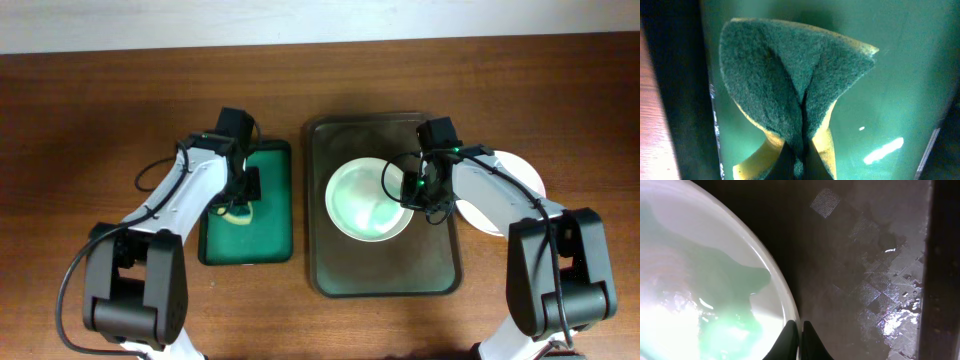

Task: Clean dirty plates on tray and stack at the side
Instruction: 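Drop the sponge into the green tray and raise the left gripper, then lift the last plate with the right gripper and hold it over the green tray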

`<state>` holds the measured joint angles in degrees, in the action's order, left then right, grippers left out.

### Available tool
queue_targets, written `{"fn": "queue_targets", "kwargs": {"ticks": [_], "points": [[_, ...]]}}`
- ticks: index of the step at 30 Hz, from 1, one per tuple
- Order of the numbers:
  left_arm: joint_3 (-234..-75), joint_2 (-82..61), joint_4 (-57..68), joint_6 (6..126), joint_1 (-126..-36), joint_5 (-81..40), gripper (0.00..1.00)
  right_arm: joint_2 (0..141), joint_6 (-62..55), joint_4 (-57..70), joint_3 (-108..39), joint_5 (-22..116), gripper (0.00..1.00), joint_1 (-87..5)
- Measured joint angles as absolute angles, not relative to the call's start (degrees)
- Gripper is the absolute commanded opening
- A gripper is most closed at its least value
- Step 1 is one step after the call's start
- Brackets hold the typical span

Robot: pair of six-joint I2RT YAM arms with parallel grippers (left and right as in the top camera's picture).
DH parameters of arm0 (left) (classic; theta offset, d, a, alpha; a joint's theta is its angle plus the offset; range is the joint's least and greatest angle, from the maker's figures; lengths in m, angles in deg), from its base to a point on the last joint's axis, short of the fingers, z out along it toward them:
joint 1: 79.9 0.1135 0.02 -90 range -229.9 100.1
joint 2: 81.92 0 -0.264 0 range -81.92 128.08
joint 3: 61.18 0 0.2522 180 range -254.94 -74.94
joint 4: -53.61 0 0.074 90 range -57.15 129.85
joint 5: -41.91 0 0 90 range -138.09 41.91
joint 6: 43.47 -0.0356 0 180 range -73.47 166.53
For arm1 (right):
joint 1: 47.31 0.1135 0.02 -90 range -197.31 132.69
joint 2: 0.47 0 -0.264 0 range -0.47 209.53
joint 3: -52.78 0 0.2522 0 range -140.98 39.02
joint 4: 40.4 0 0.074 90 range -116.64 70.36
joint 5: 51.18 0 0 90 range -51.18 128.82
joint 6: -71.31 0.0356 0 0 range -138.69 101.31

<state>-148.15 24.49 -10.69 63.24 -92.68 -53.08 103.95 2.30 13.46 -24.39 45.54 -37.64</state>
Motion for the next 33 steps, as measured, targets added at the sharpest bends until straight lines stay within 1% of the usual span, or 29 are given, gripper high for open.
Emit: {"fn": "queue_targets", "kwargs": {"ticks": [4,5,6,7,8,12,13,14,15,16,17,18,19,20,23,24,25,26,33], "points": [[-146.7,24.5,-10.5,60.6,-92.7,-53.1,0.00,104.0,2.3,13.5,-24.4,45.6,0.05,-37.6],[-146.7,24.5,-10.7,60.3,-92.7,-53.0,0.06,104.0,2.3,13.5,-24.4,45.5,0.05,-37.6],[-146.7,24.5,-11.0,59.9,-92.7,-53.0,0.26,104.0,2.3,13.5,-24.4,45.5,0.05,-37.6],[-146.7,24.5,-11.4,59.4,-92.7,-53.1,0.53,104.0,2.3,13.5,-24.4,45.6,0.06,-37.6],[-146.7,24.5,-11.7,59.4,-92.7,-53.0,0.60,104.0,2.3,13.5,-24.4,45.5,0.10,-37.6],[-150.3,24.5,-19.1,59.3,-92.7,-52.8,0.58,104.0,2.3,13.4,-24.4,45.6,0.11,-37.6],[-154.0,24.4,-21.3,59.3,-92.7,-52.6,0.59,104.0,2.3,13.5,-24.4,45.6,0.13,-37.6],[-157.6,24.3,-23.1,59.3,-92.7,-52.4,0.61,104.0,2.4,13.4,-24.4,45.6,0.18,-37.6],[-161.8,24.1,-24.7,59.3,-92.7,-51.8,0.61,104.0,2.4,13.5,-24.4,45.6,0.20,-37.6],[-165.5,23.5,-25.7,59.4,-92.7,-51.4,0.74,104.0,2.4,13.4,-24.4,45.6,0.22,-37.6],[-169.3,22.8,-26.3,59.4,-92.6,-51.2,0.82,104.0,2.4,13.4,-24.4,45.6,0.22,-37.6],[-171.7,22.1,-26.7,59.5,-92.5,-51.1,0.87,104.0,2.4,13.3,-24.4,45.5,0.22,-37.6],[-175.3,20.9,-26.7,59.5,-92.2,-51.0,0.90,104.0,2.3,13.3,-24.4,45.6,0.23,-37.6],[-178.3,19.7,-26.6,59.7,-91.5,-50.9,1.00,104.0,2.3,13.2,-24.4,45.6,0.22,-37.6],[-181.5,18.7,-26.0,59.8,-89.1,-50.9,0.99,104.0,2.4,12.6,-24.4,45.5,0.20,-37.6],[-181.6,18.7,-26.0,59.9,-88.3,-50.9,0.99,104.0,2.4,12.4,-24.4,45.5,0.17,-37.6],[-181.6,18.7,-26.4,59.9,-87.4,-50.9,0.99,104.2,2.3,12.3,-24.4,45.5,0.09,-37.6],[-181.6,18.7,-26.5,59.9,-86.9,-50.9,0.99,104.3,2.4,12.2,-24.4,45.6,0.04,-37.6],[-181.6,18.7,-26.5,59.9,-86.9,-50.9,0.99,104.5,2.1,12.3,-24.5,45.5,0.04,-37.6]]}}
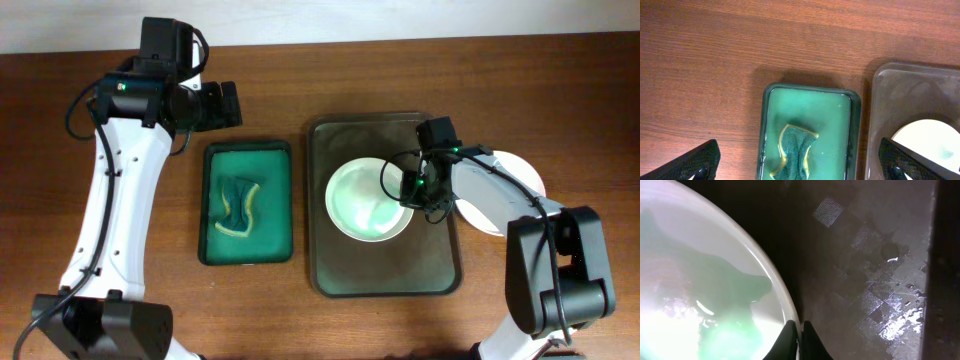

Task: Clean dirty plates on tray and stack at the side
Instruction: 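Lift the last plate with the right gripper and hold it over the green tray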

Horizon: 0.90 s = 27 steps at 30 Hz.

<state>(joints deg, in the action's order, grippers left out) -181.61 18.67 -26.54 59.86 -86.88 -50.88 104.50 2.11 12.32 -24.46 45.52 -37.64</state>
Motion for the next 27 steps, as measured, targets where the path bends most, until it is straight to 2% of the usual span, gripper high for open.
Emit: {"fn": "queue_targets", "kwargs": {"ticks": [6,16,21,27], "points": [[-181.6,18.7,-26.6,59.9,-86.9,-50.9,0.99,101.5,2.3,20.5,-30.3,46.1,0.04,-37.6],[-181.6,18.7,-26.6,59.9,-86.9,-50.9,0.99,93.3,3.6,22.0,-31.3,53.3,0.04,-36.0],[-181.6,18.7,-26.6,59.9,-86.9,-50.9,0.99,93.2,9.1,17.5,-31.3,49.2,0.04,-25.7],[-181.6,18.7,-26.6,59.8,-86.9,-50.9,0.99,93.2,12.8,10.1,-31.3,34.7,0.04,-9.9]]}}
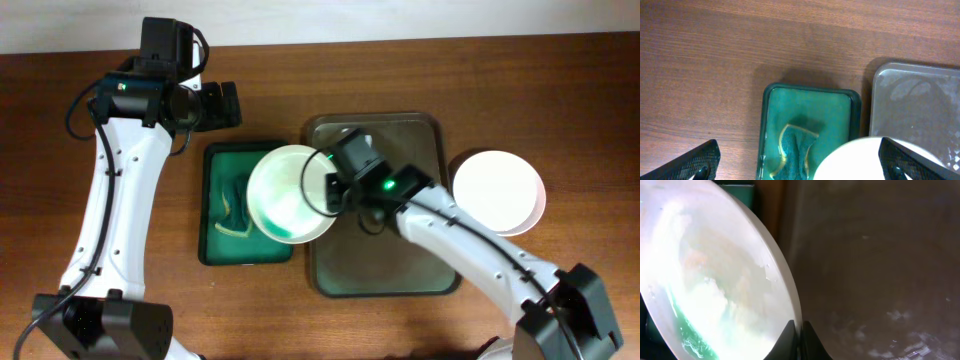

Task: Clean dirty plates on tray and stack at the side
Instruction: 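Lift the last plate with the right gripper and hold it over the green tray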

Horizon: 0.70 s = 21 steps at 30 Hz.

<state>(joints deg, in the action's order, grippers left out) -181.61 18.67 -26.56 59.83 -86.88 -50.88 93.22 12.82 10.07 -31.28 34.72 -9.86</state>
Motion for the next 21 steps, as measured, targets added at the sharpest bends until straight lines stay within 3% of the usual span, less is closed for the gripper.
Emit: {"fn": "queue_targets", "kwargs": {"ticks": [8,21], "points": [[-181.6,18.7,-26.6,59.8,-86.9,-50.9,0.99,93.2,10.2,2.6,-31.3,14.0,0.04,3.5],[-181.6,18.7,-26.6,59.9,-86.9,-50.9,0.99,93.1,-29.5,-19.5,-31.3,-14.2,0.04,19.6]]}}
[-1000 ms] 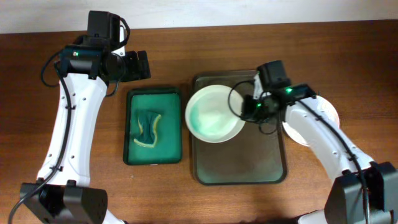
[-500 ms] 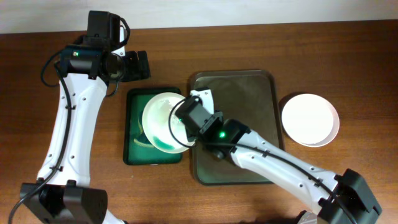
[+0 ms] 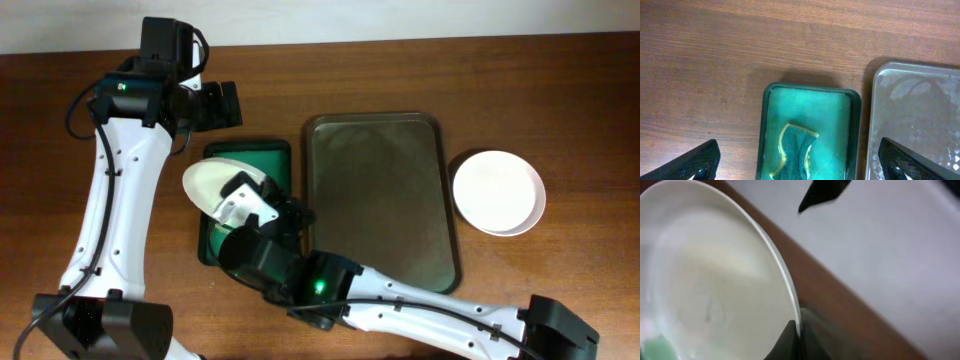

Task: Clean dirty plates on tray and stack at the side
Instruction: 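Lift the last plate with the right gripper and hold it over the green tray, then swing the plate rightward and lower it onto the plate stack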

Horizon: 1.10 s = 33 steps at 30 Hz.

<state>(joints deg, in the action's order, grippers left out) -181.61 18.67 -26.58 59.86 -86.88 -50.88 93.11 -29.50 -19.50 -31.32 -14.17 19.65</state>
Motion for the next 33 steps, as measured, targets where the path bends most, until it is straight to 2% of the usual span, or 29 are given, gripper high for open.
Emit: {"fn": "queue_targets", "kwargs": {"ticks": [4,8,23,25,28,33], "points": [[-181.6,18.7,-26.6,59.8,-86.9,-50.9,0.99,93.1,-41.9,-22.4,-31.3,-18.1,0.04,19.8],[-181.6,18.7,-26.6,59.8,-86.9,-50.9,0.99,93.1,-49.0,-27.2,-31.3,-19.3,0.04,19.8],[-181.6,18.7,-26.6,59.8,-86.9,-50.9,1.00,93.1,-50.3,-28.5,-31.3,-21.4,0.04,19.8],[-181.6,18.7,-26.6,59.8,-86.9,-50.9,0.99,93.1,-47.9,-28.3,-31.3,-21.4,0.04,19.8],[-181.6,18.7,-26.6,59.8,-86.9,-50.9,0.99,93.0,-34.0,-19.8,-31.7,-19.4,0.04,18.4],[-181.6,18.7,-26.6,59.8,-86.9,-50.9,0.99,92.9,-10.0,-8.7,-31.8,0.8,0.04,9.0]]}}
